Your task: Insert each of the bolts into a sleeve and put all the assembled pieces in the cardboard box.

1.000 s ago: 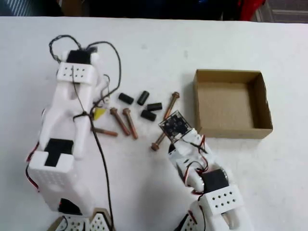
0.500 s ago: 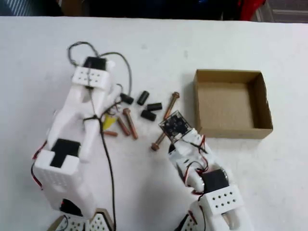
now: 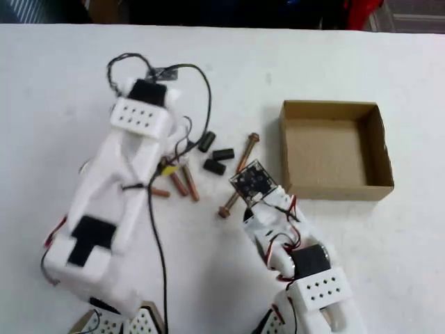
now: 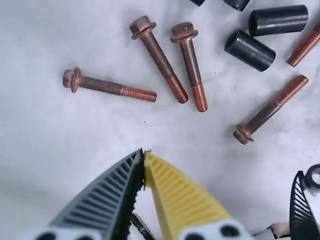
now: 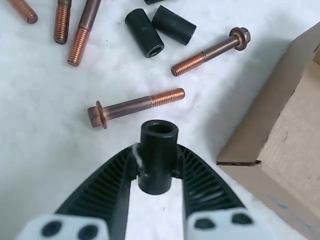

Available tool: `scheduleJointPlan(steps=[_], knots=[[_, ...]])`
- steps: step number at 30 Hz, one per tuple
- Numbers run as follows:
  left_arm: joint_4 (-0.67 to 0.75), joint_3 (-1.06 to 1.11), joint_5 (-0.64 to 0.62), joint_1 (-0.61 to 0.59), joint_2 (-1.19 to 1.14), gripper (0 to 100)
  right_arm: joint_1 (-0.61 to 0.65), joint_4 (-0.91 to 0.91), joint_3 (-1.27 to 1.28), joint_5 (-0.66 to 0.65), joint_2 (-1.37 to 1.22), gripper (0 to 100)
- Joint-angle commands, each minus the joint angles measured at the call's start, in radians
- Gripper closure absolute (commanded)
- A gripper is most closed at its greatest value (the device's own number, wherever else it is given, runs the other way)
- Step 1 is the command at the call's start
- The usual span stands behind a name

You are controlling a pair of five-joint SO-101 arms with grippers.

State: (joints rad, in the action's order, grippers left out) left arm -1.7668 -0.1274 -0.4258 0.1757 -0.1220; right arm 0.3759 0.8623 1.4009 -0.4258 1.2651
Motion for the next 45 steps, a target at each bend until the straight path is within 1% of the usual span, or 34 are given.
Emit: scheduleJointPlan(steps=[1,4,7,10,13,16,21,23,27,34,36,38,39,42,45], knots=[[-0.012,0.087,-0.043,0.008,0.229,98,-0.01,-0.025,-0.005,-0.009,0.022,98.1],[-0.012,0.184,-0.066,0.002,0.348,98,-0.01,-0.025,-0.005,-0.009,0.022,98.1],[0.0,0.299,-0.112,0.001,0.409,98,-0.01,-0.025,0.0,-0.008,0.022,98.1],[0.133,0.405,-0.147,-0.004,0.406,98,-0.01,-0.025,0.009,-0.008,0.024,98.1],[0.319,0.491,-0.238,-0.054,0.374,98,-0.01,-0.025,0.011,-0.008,0.024,98.1],[0.422,0.54,-0.311,-0.113,0.338,98,-0.01,-0.025,0.011,-0.008,0.024,98.1],[0.434,0.548,-0.425,-0.173,0.326,98,-0.01,-0.025,0.011,-0.006,0.024,98.1],[0.434,0.548,-0.453,-0.194,0.326,98,-0.01,-0.025,0.011,-0.006,0.024,98.1],[0.436,0.548,-0.422,-0.206,0.326,98,-0.01,-0.025,0.011,-0.006,0.024,98.1],[0.446,0.559,-0.44,-0.211,0.317,98,-0.01,-0.025,0.011,-0.006,0.024,98.1],[0.479,0.588,-0.528,-0.211,0.317,98,-0.008,-0.025,0.011,-0.006,0.024,98.1],[0.557,0.649,-0.641,-0.211,0.317,98,-0.01,-0.025,0.011,-0.006,0.024,98.1],[0.606,0.677,-0.677,-0.209,0.318,98,-0.01,-0.025,0.011,-0.006,0.024,98.1],[0.718,0.736,-0.68,-0.219,0.32,98,-0.01,-0.025,0.011,-0.006,0.024,98.1],[0.753,0.756,-0.681,-0.236,0.32,97,-0.01,-0.025,0.011,-0.006,0.024,98.1]])
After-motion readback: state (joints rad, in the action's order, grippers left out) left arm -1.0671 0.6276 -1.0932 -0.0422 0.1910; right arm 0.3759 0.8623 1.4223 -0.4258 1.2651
